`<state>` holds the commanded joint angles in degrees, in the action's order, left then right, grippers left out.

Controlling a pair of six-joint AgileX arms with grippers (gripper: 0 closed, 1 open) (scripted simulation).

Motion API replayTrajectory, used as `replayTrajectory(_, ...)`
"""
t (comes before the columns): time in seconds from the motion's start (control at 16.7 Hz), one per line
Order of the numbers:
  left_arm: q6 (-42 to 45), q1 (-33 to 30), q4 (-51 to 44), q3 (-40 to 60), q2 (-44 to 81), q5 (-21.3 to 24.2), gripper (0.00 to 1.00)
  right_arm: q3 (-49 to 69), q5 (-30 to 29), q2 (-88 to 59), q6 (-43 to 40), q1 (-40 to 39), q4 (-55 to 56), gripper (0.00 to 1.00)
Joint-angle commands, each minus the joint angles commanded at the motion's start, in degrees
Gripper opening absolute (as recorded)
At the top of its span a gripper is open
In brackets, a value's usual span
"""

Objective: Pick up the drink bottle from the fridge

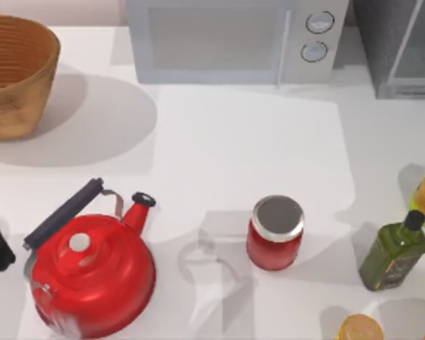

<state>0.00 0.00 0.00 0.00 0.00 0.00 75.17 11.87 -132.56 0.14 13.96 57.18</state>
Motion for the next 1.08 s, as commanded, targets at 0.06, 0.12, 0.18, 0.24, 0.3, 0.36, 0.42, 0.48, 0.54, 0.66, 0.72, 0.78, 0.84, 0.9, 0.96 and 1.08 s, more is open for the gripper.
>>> replayTrajectory(0.06, 0.0, 0.0, 0.0, 0.0, 0.0, 0.0, 1.00, 0.0, 0.0, 0.0, 0.0, 0.0, 0.0, 0.92)
replayTrajectory(0.12, 0.0, 0.0, 0.0, 0.0, 0.0, 0.0, 1.00, 0.0, 0.0, 0.0, 0.0, 0.0, 0.0, 0.85)
replayTrajectory(0.18, 0.0, 0.0, 0.0, 0.0, 0.0, 0.0, 1.00, 0.0, 0.0, 0.0, 0.0, 0.0, 0.0, 0.77)
replayTrajectory(0.24, 0.0, 0.0, 0.0, 0.0, 0.0, 0.0, 1.00, 0.0, 0.0, 0.0, 0.0, 0.0, 0.0, 0.70)
replayTrajectory(0.3, 0.0, 0.0, 0.0, 0.0, 0.0, 0.0, 1.00, 0.0, 0.0, 0.0, 0.0, 0.0, 0.0, 0.62)
replayTrajectory(0.36, 0.0, 0.0, 0.0, 0.0, 0.0, 0.0, 1.00, 0.0, 0.0, 0.0, 0.0, 0.0, 0.0, 0.55)
replayTrajectory(0.42, 0.0, 0.0, 0.0, 0.0, 0.0, 0.0, 1.00, 0.0, 0.0, 0.0, 0.0, 0.0, 0.0, 0.47)
replayTrajectory(0.48, 0.0, 0.0, 0.0, 0.0, 0.0, 0.0, 1.00, 0.0, 0.0, 0.0, 0.0, 0.0, 0.0, 0.40)
replayTrajectory(0.54, 0.0, 0.0, 0.0, 0.0, 0.0, 0.0, 1.00, 0.0, 0.0, 0.0, 0.0, 0.0, 0.0, 0.32)
replayTrajectory(0.66, 0.0, 0.0, 0.0, 0.0, 0.0, 0.0, 1.00, 0.0, 0.0, 0.0, 0.0, 0.0, 0.0, 0.17)
replayTrajectory(0.72, 0.0, 0.0, 0.0, 0.0, 0.0, 0.0, 1.00, 0.0, 0.0, 0.0, 0.0, 0.0, 0.0, 0.10)
replayTrajectory(0.78, 0.0, 0.0, 0.0, 0.0, 0.0, 0.0, 1.00, 0.0, 0.0, 0.0, 0.0, 0.0, 0.0, 0.02)
replayTrajectory(0.84, 0.0, 0.0, 0.0, 0.0, 0.0, 0.0, 1.00, 0.0, 0.0, 0.0, 0.0, 0.0, 0.0, 0.00)
replayTrajectory(0.9, 0.0, 0.0, 0.0, 0.0, 0.0, 0.0, 1.00, 0.0, 0.0, 0.0, 0.0, 0.0, 0.0, 0.00)
replayTrajectory(0.96, 0.0, 0.0, 0.0, 0.0, 0.0, 0.0, 1.00, 0.0, 0.0, 0.0, 0.0, 0.0, 0.0, 0.00)
replayTrajectory(1.08, 0.0, 0.0, 0.0, 0.0, 0.0, 0.0, 1.00, 0.0, 0.0, 0.0, 0.0, 0.0, 0.0, 0.00)
